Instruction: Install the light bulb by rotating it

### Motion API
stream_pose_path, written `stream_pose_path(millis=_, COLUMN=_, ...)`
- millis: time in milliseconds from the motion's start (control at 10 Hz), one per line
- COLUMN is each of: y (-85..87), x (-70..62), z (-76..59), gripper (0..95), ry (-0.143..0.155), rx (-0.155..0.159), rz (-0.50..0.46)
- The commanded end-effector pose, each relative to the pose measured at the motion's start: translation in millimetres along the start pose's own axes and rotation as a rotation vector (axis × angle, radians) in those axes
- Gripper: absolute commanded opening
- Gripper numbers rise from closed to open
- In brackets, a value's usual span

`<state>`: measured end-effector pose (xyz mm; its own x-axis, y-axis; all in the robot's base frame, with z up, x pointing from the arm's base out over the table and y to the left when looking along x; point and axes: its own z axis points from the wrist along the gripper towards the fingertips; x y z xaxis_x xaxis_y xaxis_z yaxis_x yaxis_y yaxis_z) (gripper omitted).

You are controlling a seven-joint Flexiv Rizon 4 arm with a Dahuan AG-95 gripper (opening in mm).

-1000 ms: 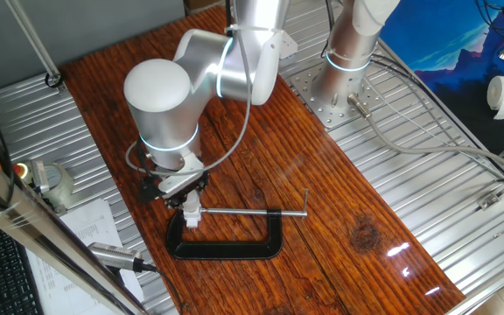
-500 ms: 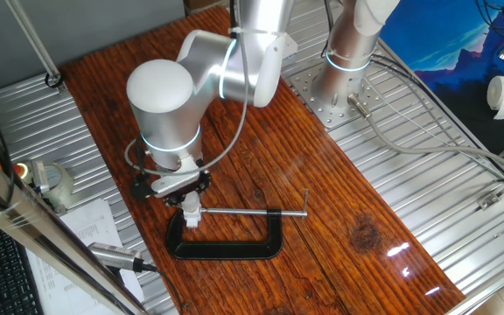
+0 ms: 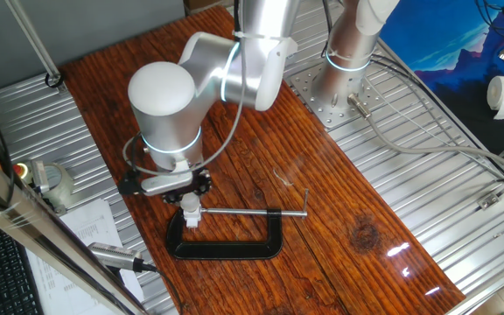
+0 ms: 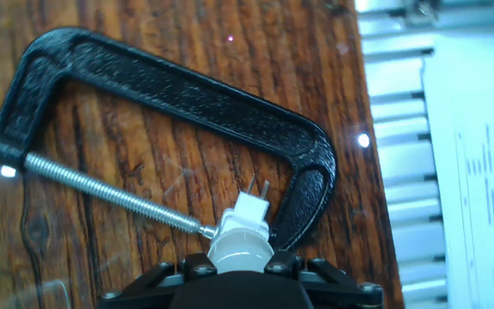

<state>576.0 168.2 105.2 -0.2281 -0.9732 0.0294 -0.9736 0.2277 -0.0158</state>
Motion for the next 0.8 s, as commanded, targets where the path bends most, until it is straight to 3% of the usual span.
stream_pose_path(millis=100, y=-3.5, x=2.2, z=1.0, gripper=0.0, ry=-0.006, rx=-0.016, rz=0.094)
stream_pose_path(millis=800, y=-3.9, x=1.1, z=0.1, gripper=0.0, ry=-0.015, rx=-0.03, rz=0.255)
